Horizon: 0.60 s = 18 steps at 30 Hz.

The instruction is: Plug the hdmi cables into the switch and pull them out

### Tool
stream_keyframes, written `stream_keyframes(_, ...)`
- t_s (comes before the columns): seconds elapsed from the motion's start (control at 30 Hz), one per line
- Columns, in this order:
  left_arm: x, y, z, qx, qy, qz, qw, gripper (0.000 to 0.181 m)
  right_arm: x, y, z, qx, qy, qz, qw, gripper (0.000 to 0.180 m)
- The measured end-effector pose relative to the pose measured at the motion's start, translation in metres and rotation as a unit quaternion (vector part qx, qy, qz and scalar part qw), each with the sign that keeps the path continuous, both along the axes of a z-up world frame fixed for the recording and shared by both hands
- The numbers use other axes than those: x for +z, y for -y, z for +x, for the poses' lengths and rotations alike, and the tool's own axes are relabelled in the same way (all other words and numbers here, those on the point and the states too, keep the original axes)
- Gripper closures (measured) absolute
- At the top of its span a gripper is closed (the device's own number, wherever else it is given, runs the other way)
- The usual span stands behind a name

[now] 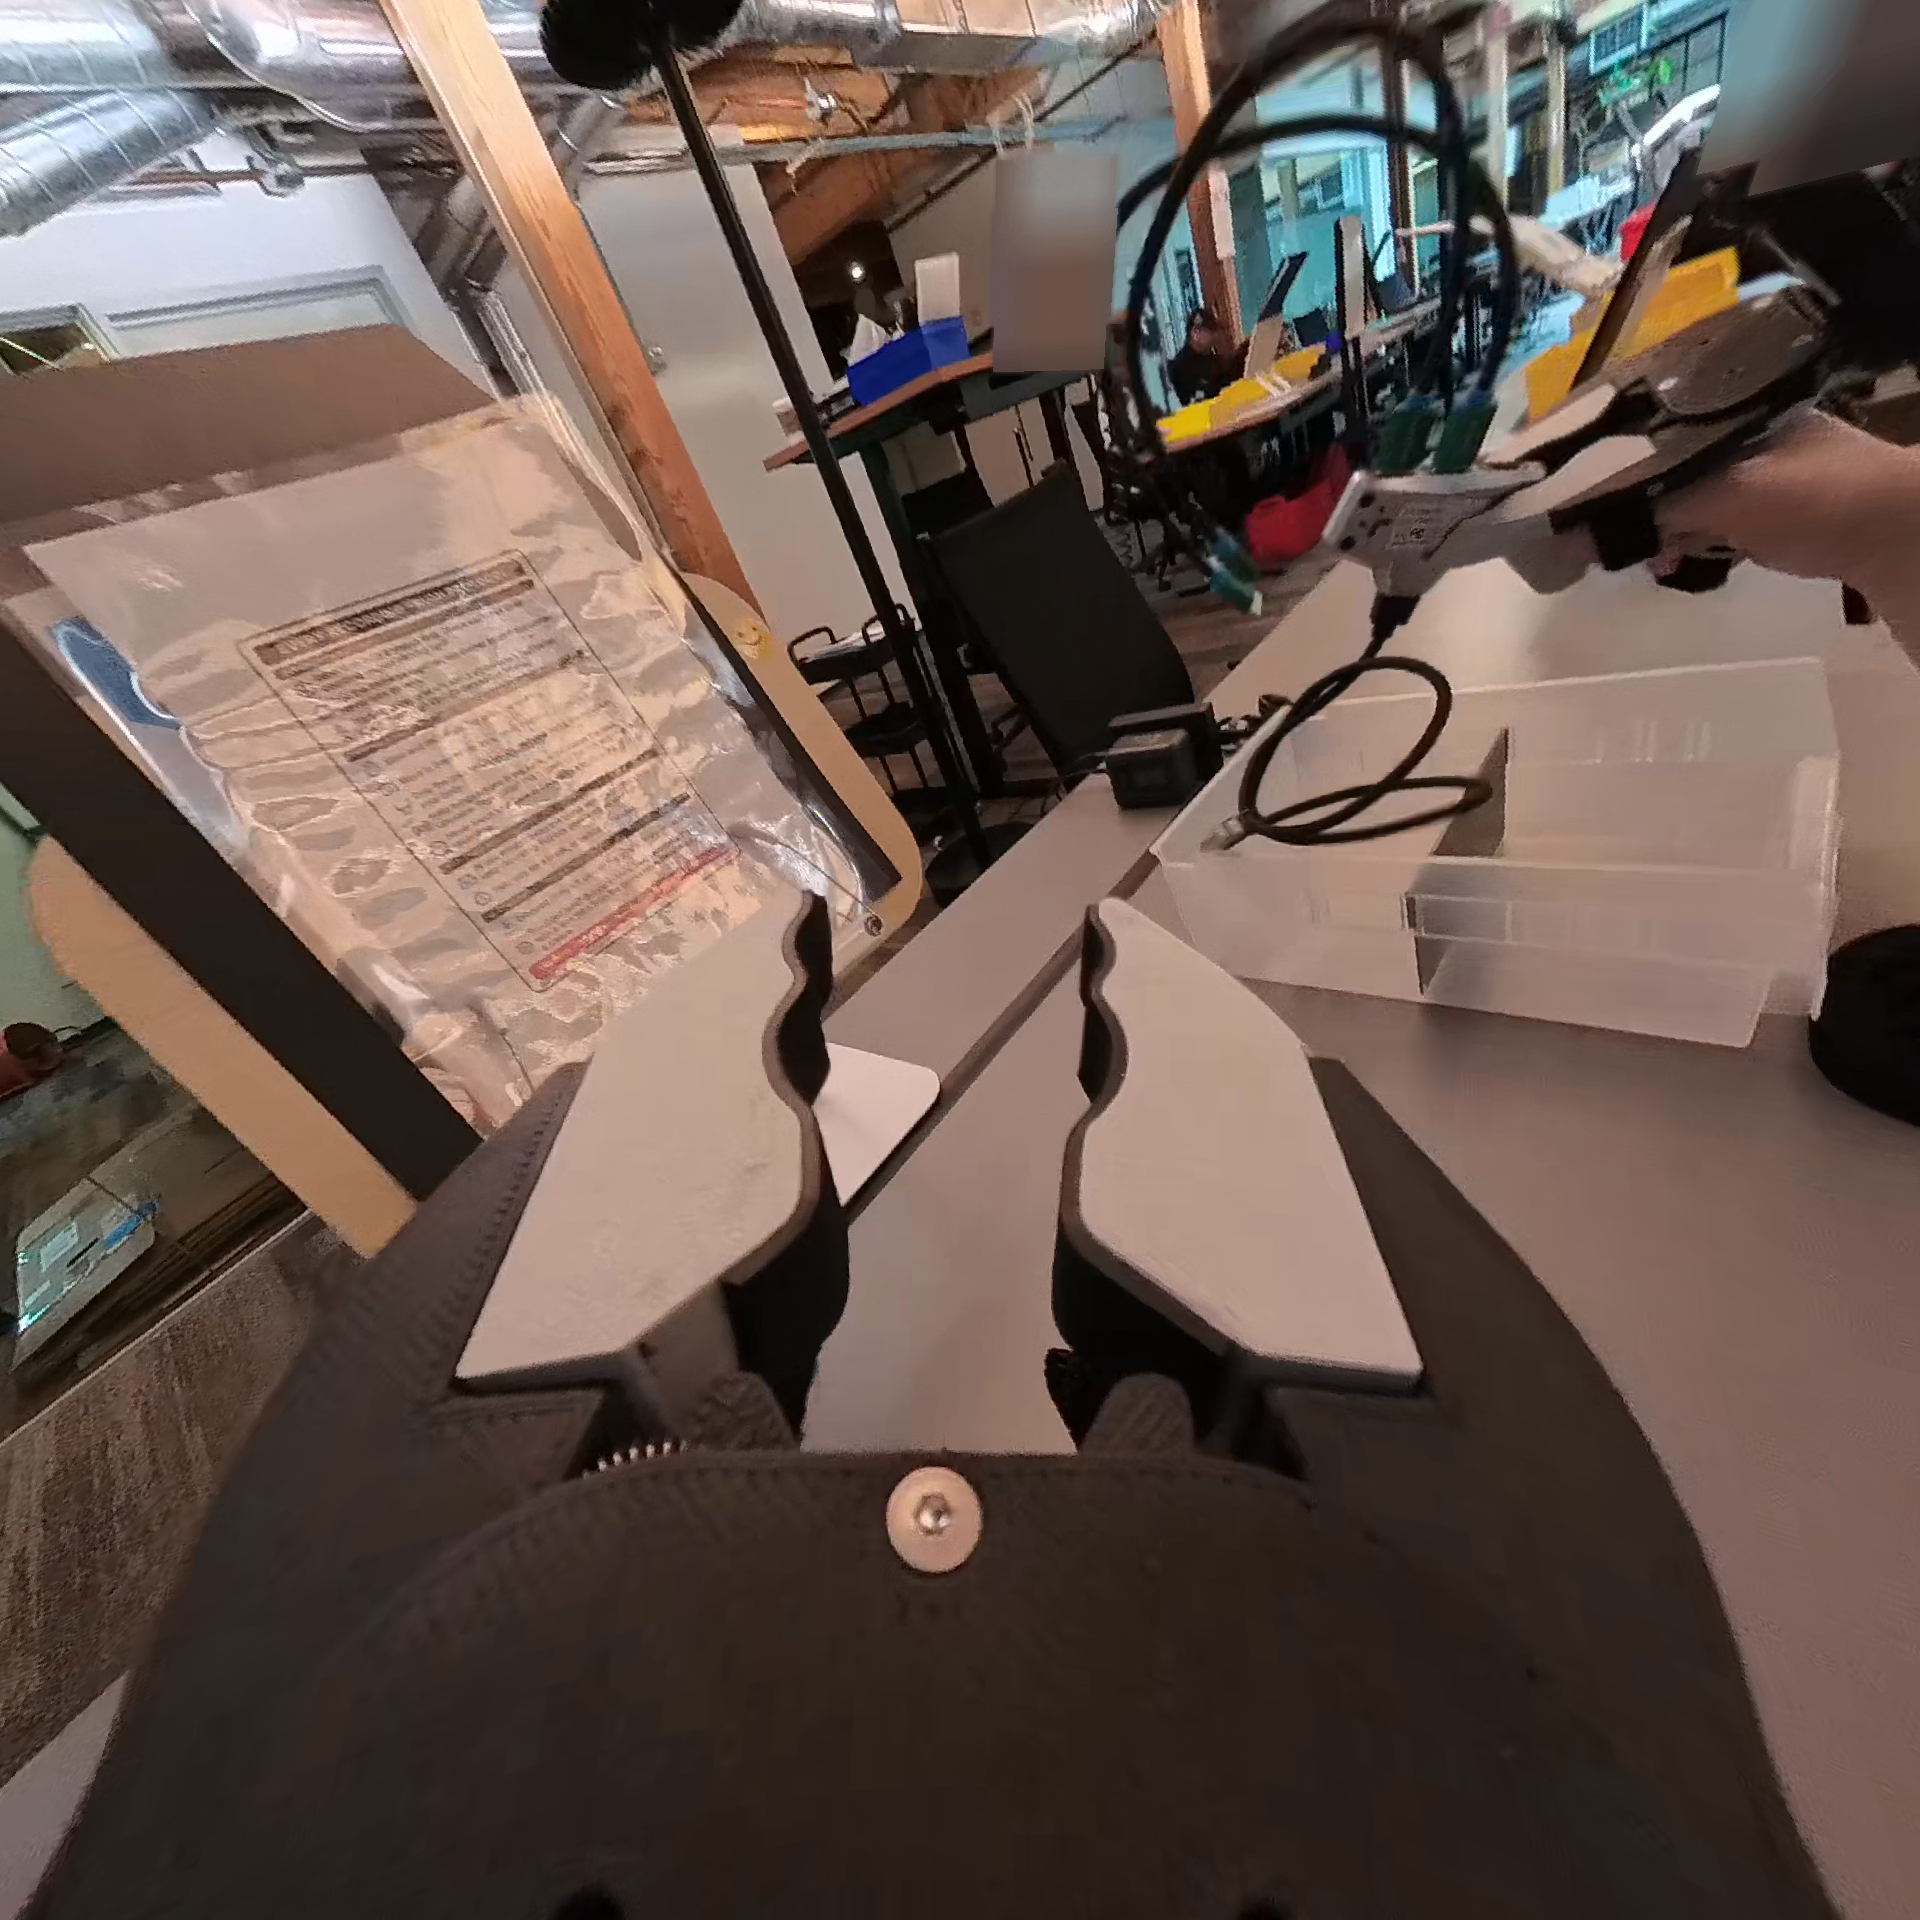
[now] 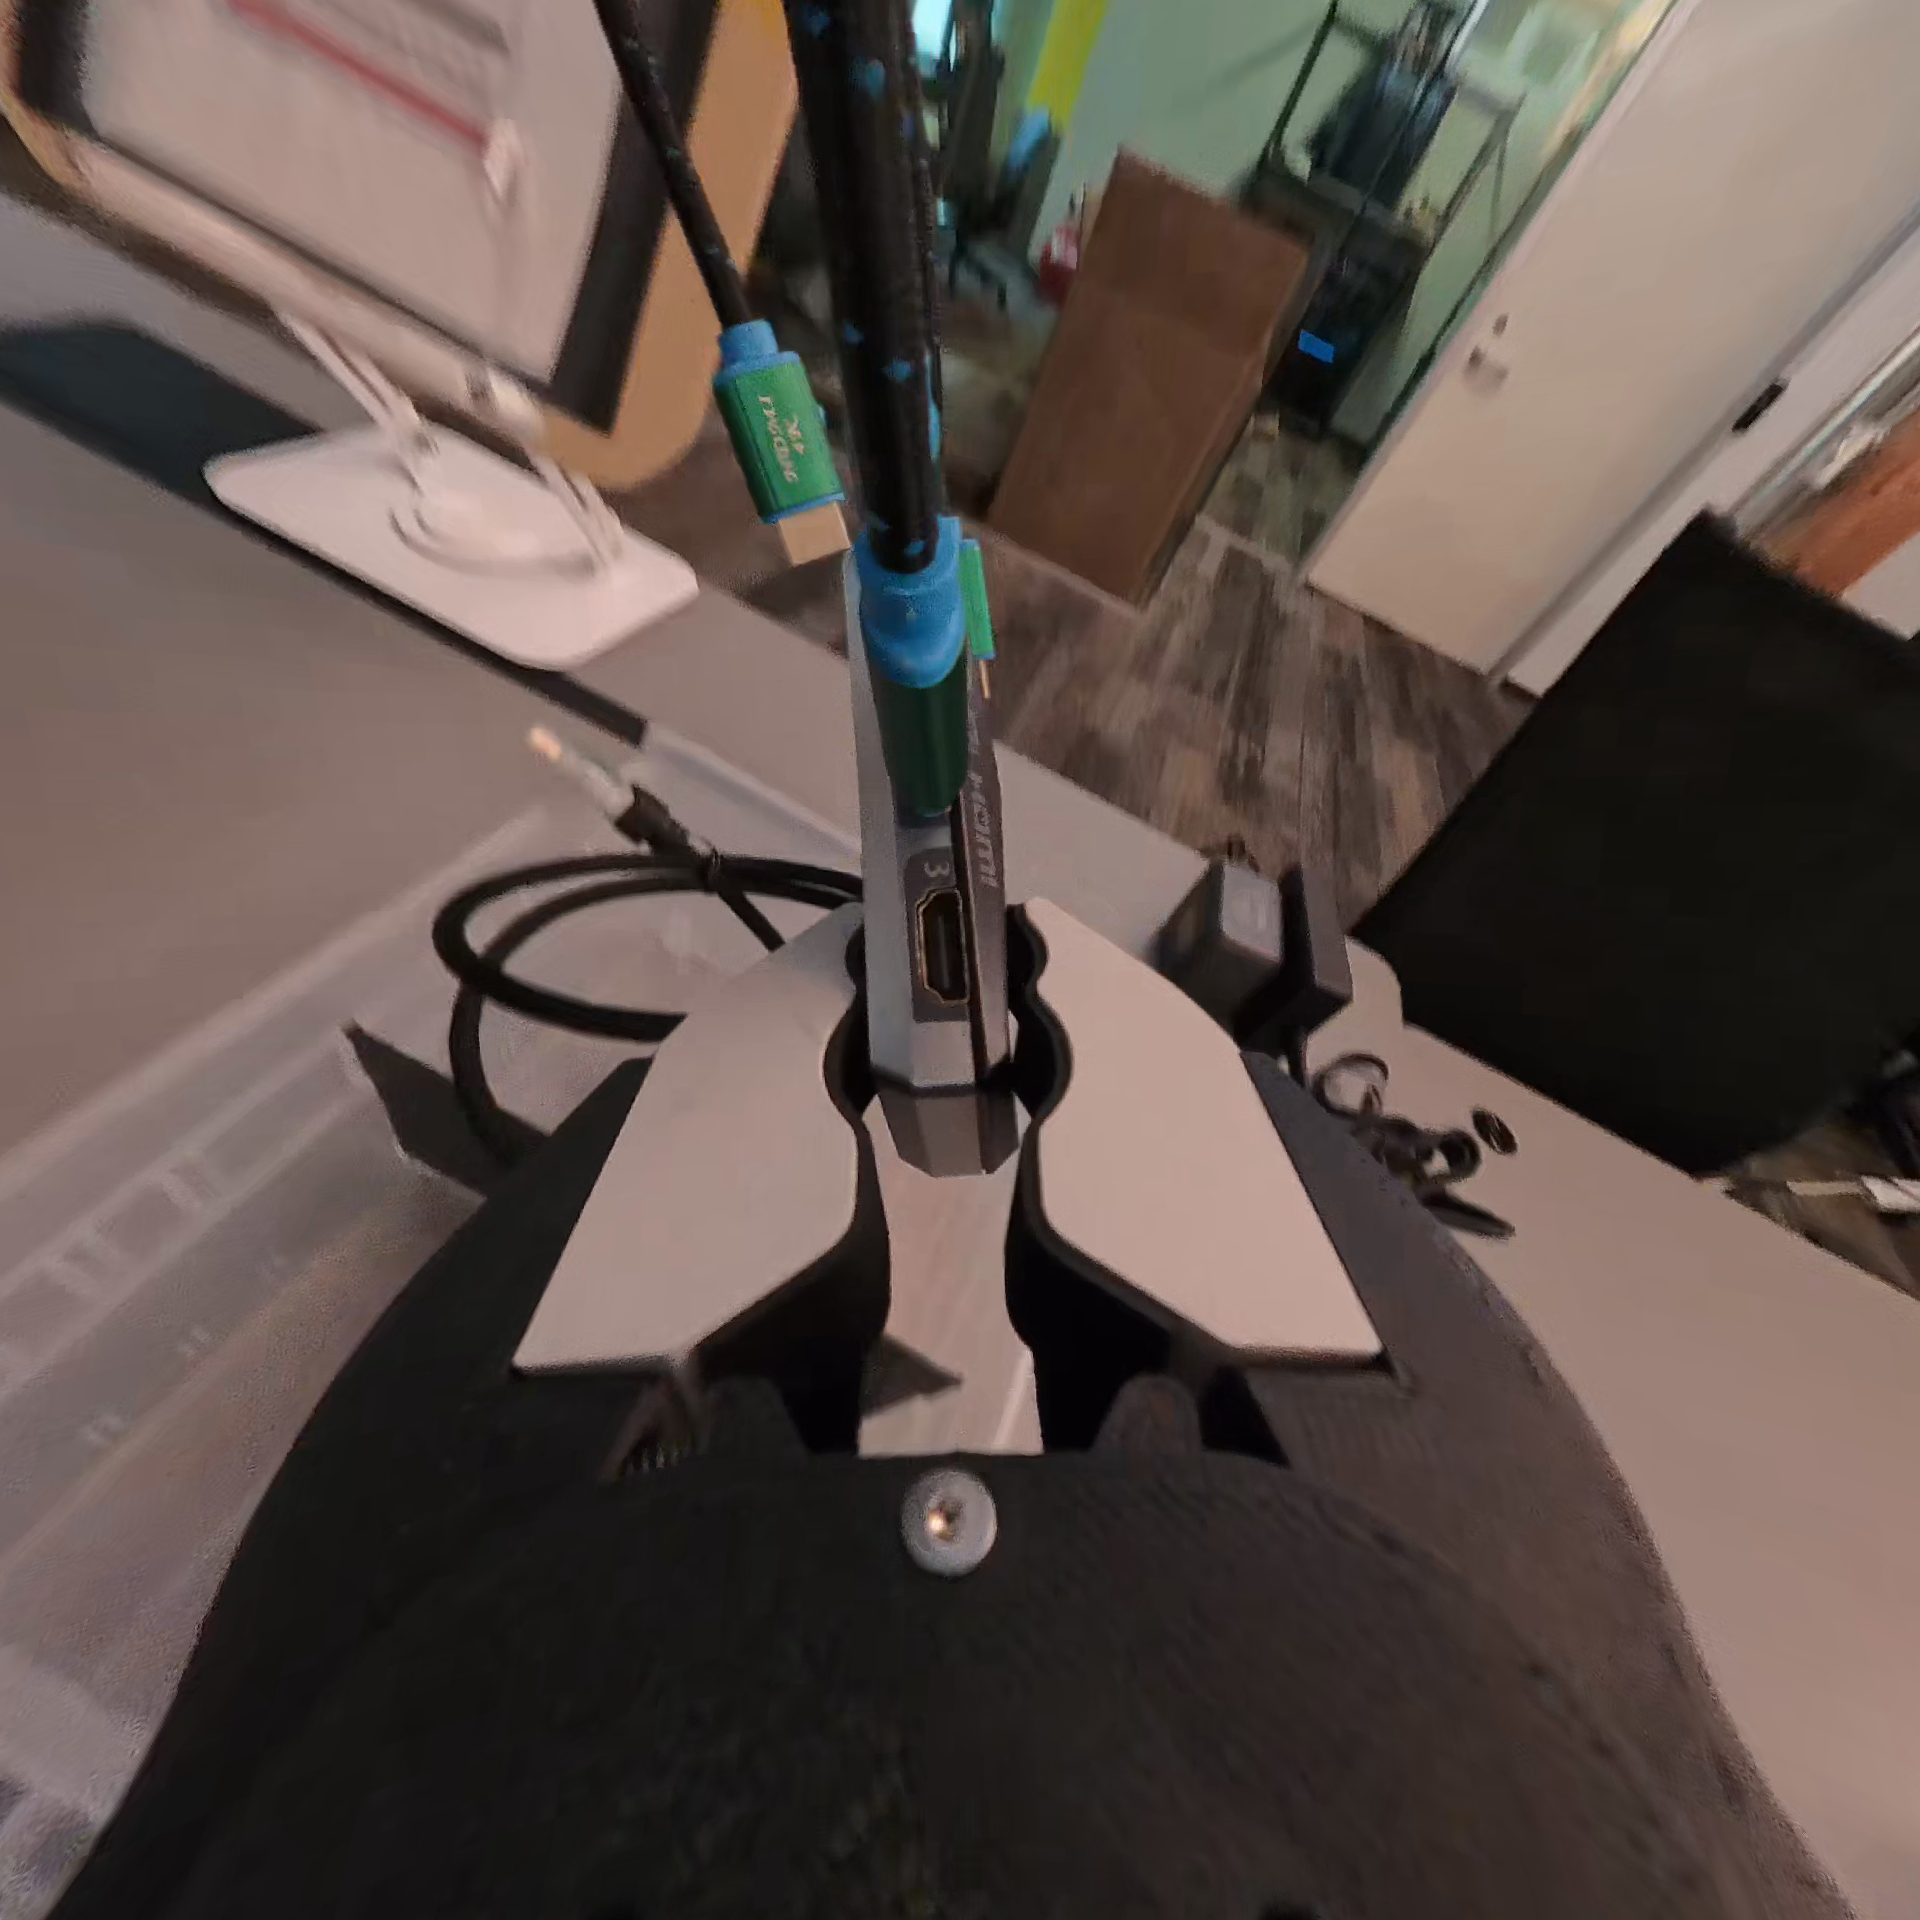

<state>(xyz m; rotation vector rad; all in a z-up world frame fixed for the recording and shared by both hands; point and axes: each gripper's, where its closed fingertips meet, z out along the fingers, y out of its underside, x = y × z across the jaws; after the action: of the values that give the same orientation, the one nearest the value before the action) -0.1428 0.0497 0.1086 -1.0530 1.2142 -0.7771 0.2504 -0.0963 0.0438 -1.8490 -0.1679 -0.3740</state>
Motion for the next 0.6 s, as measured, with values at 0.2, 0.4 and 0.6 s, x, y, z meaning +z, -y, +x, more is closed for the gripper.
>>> stream_keyframes(0.2, -0.009, 0.004, 0.008, -0.007, -0.022, 0.002, 1.000, 0.135, -0.072, 0.009, 0.013, -0.010, 0.001, -0.180, 0.984, 0.157)
stream_keyframes(0.4, -0.014, 0.006, 0.011, -0.011, -0.036, 0.003, 0.999, 0.134, -0.108, 0.002, 0.009, 0.003, 0.027, -0.259, 0.965, 0.156)
stream_keyframes(0.6, -0.020, 0.008, 0.015, -0.016, -0.050, 0.001, 0.999, 0.134, -0.121, 0.000, 0.013, -0.001, 0.027, -0.273, 0.962, 0.155)
